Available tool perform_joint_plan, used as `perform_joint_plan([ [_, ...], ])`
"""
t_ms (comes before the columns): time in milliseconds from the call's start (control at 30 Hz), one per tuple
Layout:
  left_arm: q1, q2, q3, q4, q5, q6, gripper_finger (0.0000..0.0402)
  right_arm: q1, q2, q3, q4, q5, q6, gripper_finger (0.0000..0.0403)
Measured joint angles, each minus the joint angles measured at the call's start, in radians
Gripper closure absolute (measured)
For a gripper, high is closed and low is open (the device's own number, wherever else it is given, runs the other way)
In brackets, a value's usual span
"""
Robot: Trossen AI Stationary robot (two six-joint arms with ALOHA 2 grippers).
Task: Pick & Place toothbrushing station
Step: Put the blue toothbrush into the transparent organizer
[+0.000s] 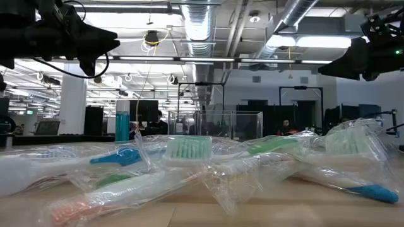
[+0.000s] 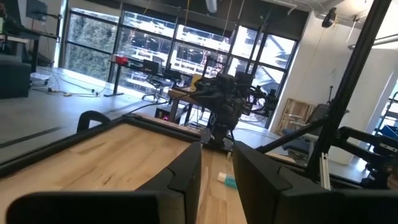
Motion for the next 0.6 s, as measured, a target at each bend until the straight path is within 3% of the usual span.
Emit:
perform_joint_plan([
  [267, -0.001, 0.146, 0.063, 0.024, 0.062, -0.074, 0.0316, 0.000, 0.000, 0.000, 0.000, 0.000, 0.019, 0.0302],
  [500, -0.008, 0.422, 0.176, 0.011, 0.071, -0.081, 0.0316, 0.000, 0.000, 0.000, 0.000, 0.000, 0.018, 0.0302],
  [600, -0.007, 0.537, 0.238, 0.011, 0.123, -0.079, 0.0316, 0.000, 0.000, 0.000, 0.000, 0.000, 0.018, 0.0302],
])
